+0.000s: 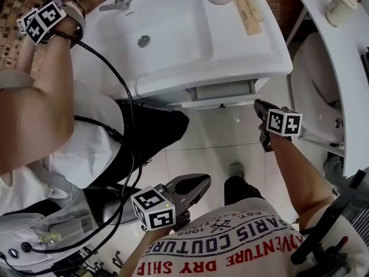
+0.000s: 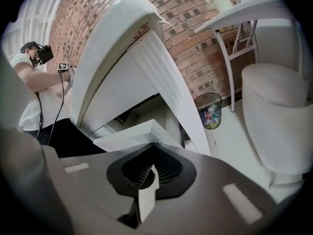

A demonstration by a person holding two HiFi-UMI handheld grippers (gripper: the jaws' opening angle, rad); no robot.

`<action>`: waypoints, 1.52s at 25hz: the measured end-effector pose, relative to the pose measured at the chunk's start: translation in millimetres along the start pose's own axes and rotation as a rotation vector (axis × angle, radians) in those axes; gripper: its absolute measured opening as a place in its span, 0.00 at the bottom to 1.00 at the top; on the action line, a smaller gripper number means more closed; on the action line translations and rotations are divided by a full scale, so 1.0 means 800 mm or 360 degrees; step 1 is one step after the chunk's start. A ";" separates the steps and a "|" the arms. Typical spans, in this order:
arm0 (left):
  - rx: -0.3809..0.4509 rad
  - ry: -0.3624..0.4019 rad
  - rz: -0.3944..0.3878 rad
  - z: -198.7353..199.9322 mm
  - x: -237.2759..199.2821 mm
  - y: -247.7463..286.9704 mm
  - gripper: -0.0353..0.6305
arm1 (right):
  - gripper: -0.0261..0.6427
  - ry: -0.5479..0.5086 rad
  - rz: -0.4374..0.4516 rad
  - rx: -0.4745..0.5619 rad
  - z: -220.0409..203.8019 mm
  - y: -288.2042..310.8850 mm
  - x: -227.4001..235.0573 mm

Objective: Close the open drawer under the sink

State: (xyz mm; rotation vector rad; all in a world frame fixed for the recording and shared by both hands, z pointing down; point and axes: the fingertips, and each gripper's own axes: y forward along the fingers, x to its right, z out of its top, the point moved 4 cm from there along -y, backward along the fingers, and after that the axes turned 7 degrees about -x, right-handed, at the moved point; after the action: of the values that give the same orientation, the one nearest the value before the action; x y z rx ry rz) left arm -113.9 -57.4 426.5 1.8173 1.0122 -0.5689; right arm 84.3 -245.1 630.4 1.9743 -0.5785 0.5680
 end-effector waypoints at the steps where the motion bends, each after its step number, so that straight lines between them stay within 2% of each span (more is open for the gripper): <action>1: 0.0000 -0.0004 0.0004 -0.002 -0.002 -0.001 0.03 | 0.05 0.0022 0.0005 0.0018 0.010 0.004 0.001; 9: -0.0014 -0.0013 0.0016 -0.022 -0.015 -0.009 0.03 | 0.05 0.0134 0.0011 0.0134 0.063 0.033 -0.002; 12: -0.0030 -0.0019 0.0020 -0.025 -0.013 -0.007 0.03 | 0.05 0.0144 -0.0010 0.0116 0.075 0.037 0.003; 17: -0.0027 -0.0016 0.0041 -0.027 -0.012 -0.013 0.03 | 0.05 0.0026 0.0001 0.0078 0.077 0.035 0.002; 20: -0.0005 0.0002 0.0034 -0.027 -0.014 -0.017 0.03 | 0.05 -0.0226 -0.0025 0.0019 0.072 0.029 -0.004; 22: 0.0008 0.0024 0.0023 -0.028 -0.013 -0.019 0.03 | 0.05 -0.0422 -0.0083 -0.0102 0.051 0.019 -0.007; 24: 0.0022 0.0038 0.0022 -0.034 -0.009 -0.023 0.03 | 0.05 -0.0549 -0.0066 -0.0227 0.014 0.006 -0.017; 27: 0.0038 0.0071 -0.0002 -0.042 0.002 -0.026 0.03 | 0.05 -0.0645 0.0034 -0.0349 -0.056 -0.038 -0.040; 30: 0.0057 0.0136 -0.0042 -0.058 0.019 -0.029 0.03 | 0.05 -0.0670 0.0219 -0.0398 -0.134 -0.093 -0.085; 34: 0.0102 0.0240 -0.0101 -0.099 0.060 -0.044 0.03 | 0.05 -0.0691 0.0454 -0.0288 -0.209 -0.184 -0.173; 38: 0.0141 0.0357 -0.0164 -0.160 0.126 -0.078 0.03 | 0.05 -0.0759 0.0596 -0.0105 -0.260 -0.295 -0.270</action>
State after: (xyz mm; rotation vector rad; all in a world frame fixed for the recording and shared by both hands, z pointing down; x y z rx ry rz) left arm -116.8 110.1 377.6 1.9470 1.2546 -0.4855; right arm 29.5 74.8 429.5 1.9539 -1.2632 0.2885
